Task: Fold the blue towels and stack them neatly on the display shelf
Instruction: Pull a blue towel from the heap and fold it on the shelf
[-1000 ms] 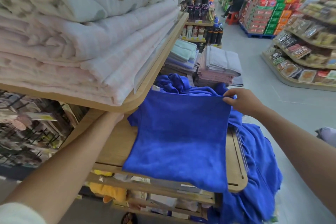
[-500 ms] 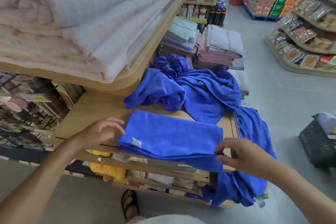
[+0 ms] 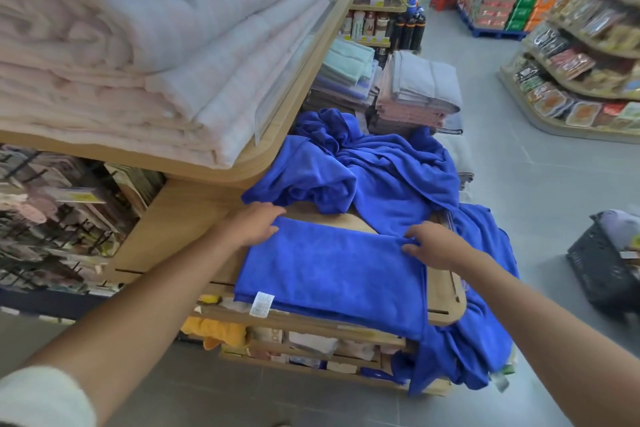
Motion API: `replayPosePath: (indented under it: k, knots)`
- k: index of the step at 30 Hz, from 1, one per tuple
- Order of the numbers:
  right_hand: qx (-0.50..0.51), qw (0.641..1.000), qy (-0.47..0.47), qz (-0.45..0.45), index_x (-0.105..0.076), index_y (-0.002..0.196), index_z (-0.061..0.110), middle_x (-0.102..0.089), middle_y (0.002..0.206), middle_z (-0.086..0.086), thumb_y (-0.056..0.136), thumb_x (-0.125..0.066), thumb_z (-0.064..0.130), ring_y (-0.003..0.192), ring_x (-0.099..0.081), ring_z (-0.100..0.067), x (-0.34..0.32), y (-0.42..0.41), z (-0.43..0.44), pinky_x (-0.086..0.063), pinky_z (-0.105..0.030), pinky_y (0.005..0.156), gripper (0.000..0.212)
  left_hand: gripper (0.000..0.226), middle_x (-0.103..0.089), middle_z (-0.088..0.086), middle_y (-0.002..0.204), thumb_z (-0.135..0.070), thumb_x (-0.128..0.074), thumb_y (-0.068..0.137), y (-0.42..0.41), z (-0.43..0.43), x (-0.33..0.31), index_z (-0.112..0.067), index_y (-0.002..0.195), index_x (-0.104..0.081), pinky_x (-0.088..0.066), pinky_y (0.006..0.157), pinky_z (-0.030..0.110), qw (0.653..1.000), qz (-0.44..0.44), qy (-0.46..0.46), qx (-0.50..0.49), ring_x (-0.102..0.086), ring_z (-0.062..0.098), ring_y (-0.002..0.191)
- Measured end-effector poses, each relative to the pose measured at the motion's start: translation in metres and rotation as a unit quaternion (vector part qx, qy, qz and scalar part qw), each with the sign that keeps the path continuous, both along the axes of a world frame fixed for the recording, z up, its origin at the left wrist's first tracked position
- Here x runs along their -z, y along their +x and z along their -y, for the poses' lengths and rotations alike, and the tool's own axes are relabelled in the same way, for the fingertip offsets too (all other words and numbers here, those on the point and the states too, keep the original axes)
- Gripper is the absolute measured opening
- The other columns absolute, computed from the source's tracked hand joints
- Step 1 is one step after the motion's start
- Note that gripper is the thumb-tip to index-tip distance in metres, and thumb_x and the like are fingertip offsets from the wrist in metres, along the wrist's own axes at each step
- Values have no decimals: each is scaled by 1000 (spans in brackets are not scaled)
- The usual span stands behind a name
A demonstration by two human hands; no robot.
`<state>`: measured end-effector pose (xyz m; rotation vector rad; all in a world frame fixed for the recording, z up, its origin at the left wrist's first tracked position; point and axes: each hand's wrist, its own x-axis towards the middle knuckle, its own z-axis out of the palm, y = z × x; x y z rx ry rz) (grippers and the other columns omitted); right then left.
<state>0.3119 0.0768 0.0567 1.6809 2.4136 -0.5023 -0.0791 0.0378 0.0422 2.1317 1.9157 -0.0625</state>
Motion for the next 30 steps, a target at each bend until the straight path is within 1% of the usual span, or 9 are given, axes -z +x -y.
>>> replayPosePath:
  k: [4,7,10,13,17,21,23,27,30]
  knots:
    - [36,998,-22,-51,-53,80,12,-59,79,-6,96,-59,30,72,-53,-24,-17,6,5,-37,-37,63,25,20,-61,2,104,-25,-71,84,-20,-6,-12,-22,104,-70,-46,90,36,1000,-7,4,26,-59,25,105]
    - [87,976,-54,-190,-54,82,19,-52,74,4,97,-65,22,65,-47,-12,-40,15,19,-38,-26,61,18,12,-66,5,90,-10,-77,82,-39,4,-25,-15,88,-67,-48,81,41,979,203,14,-14,-63,23,87]
    - [107,938,-34,-329,-68,82,16,-62,73,1,89,-78,10,64,-53,-4,-70,22,36,-41,-15,60,13,15,-69,-9,77,-20,-82,81,-61,26,-49,-27,78,-69,-49,73,26,906,420,-5,-59,-61,2,75]
    - [137,916,-9,-378,-73,77,15,-62,72,-10,82,-84,9,68,-52,-17,-86,21,56,-41,-30,65,14,21,-71,-10,78,-44,-80,69,-70,45,-65,-29,81,-71,-48,68,13,865,497,-7,-71,-64,0,76]
    - [166,883,28,-437,-72,72,18,-60,67,-1,80,-83,18,65,-51,-13,-100,10,89,-43,-24,62,14,24,-75,0,94,-24,-85,73,-77,61,-71,-20,95,-75,-55,79,21,793,604,26,-82,-68,11,91]
    - [177,779,-58,-599,-78,92,19,-72,84,-1,83,-71,26,75,-68,-10,-112,7,111,-56,-21,64,14,35,-77,8,97,-28,-88,72,-89,73,-80,-13,102,-75,-58,64,22,697,708,14,-117,-74,12,83]
    - [199,776,-78,-594,-78,99,18,-75,91,-2,85,-71,26,82,-72,-10,-107,5,109,-58,-23,64,17,32,-77,4,101,-31,-84,79,-90,73,-77,-17,106,-75,-57,62,22,706,698,-9,-123,-74,12,87]
    - [286,803,-89,-515,-77,101,18,-75,100,-5,93,-73,20,88,-72,-14,-60,-6,84,-60,-30,66,9,3,-72,-2,87,-17,-66,97,-75,62,-36,-19,98,-68,-53,54,22,787,594,-27,-163,-70,5,73]
    - [350,811,-93,-459,-72,111,9,-70,101,-11,95,-72,14,88,-68,-22,-13,-19,67,-60,-38,77,17,11,-68,10,85,-3,-63,97,-61,51,11,-13,92,-63,-50,55,25,831,519,-29,-199,-65,11,67]
